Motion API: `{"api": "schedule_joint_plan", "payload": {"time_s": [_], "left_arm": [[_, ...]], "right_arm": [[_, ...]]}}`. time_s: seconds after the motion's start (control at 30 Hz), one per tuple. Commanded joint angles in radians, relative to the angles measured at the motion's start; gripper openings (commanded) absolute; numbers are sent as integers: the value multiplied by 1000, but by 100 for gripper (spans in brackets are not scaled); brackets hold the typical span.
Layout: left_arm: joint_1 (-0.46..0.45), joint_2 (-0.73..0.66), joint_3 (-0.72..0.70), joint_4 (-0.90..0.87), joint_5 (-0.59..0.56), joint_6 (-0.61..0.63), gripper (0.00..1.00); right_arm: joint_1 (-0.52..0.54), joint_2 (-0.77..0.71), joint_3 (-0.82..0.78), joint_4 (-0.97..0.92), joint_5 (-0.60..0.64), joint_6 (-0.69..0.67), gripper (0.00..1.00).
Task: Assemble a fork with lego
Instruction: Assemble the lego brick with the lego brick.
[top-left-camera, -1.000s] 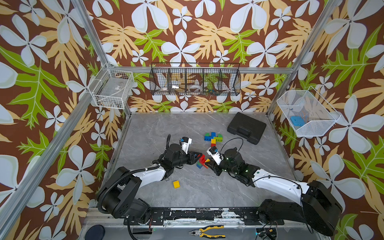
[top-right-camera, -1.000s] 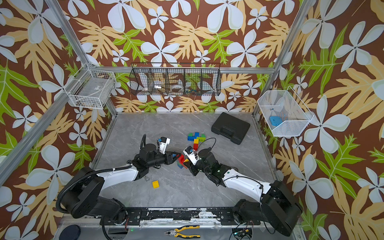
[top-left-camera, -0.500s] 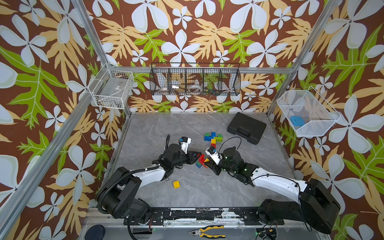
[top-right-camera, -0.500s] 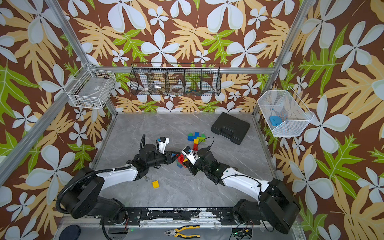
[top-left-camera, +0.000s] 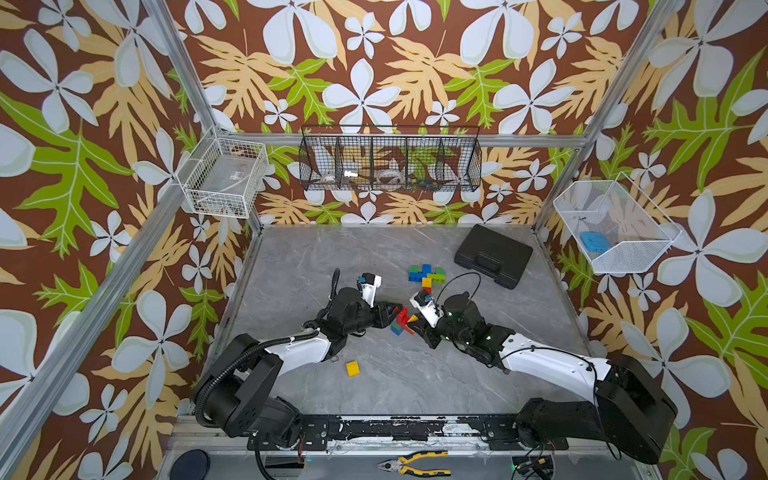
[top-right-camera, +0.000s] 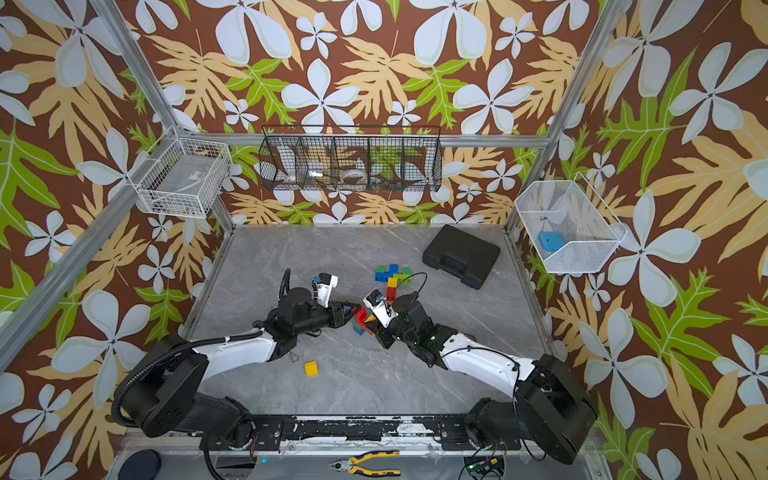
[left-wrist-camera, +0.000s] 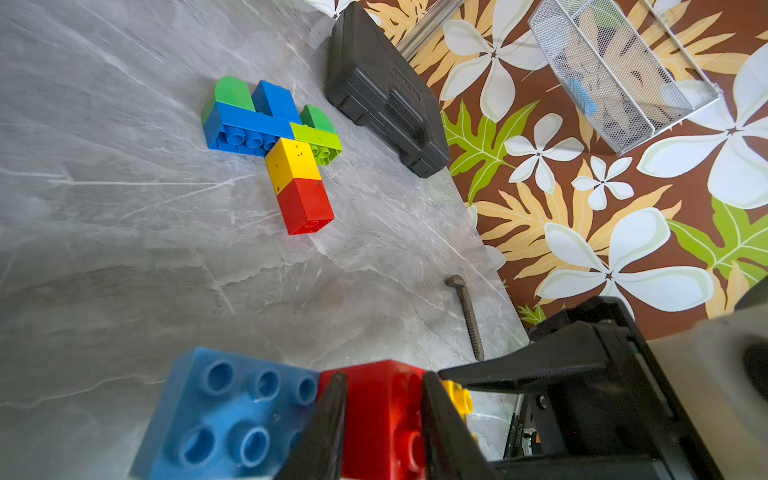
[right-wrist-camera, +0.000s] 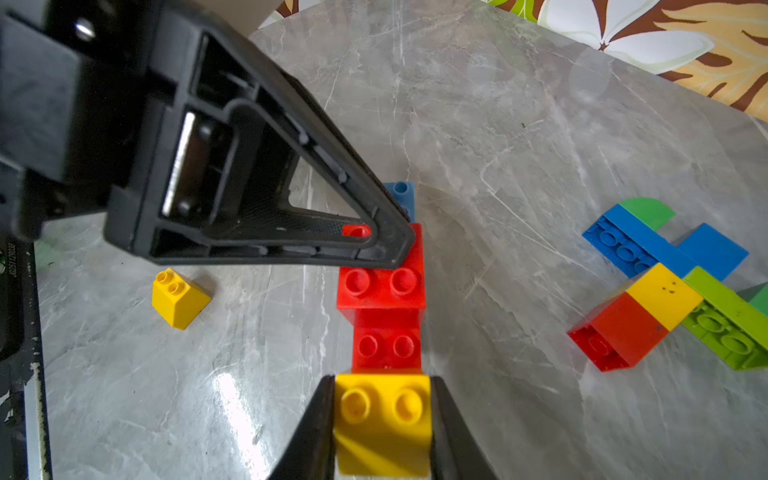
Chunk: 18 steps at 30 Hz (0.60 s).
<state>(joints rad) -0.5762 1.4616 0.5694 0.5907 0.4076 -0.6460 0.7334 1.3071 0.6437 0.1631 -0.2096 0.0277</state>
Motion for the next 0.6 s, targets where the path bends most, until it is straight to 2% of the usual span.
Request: {"api": "schedule_joint_plan", "payload": {"time_s": [0.0,0.17,0.57], "left_arm": [[1,12,-11,-203,-35,11,32],[1,11,-10,-204,-33,11,32],[0,4,-15,-205,-37,11,32]], "right_arm": [[1,6,6,-130,25,49,6],[1,17,26,-166,15,66,6],[3,40,55,-225,32,-14,7]]}}
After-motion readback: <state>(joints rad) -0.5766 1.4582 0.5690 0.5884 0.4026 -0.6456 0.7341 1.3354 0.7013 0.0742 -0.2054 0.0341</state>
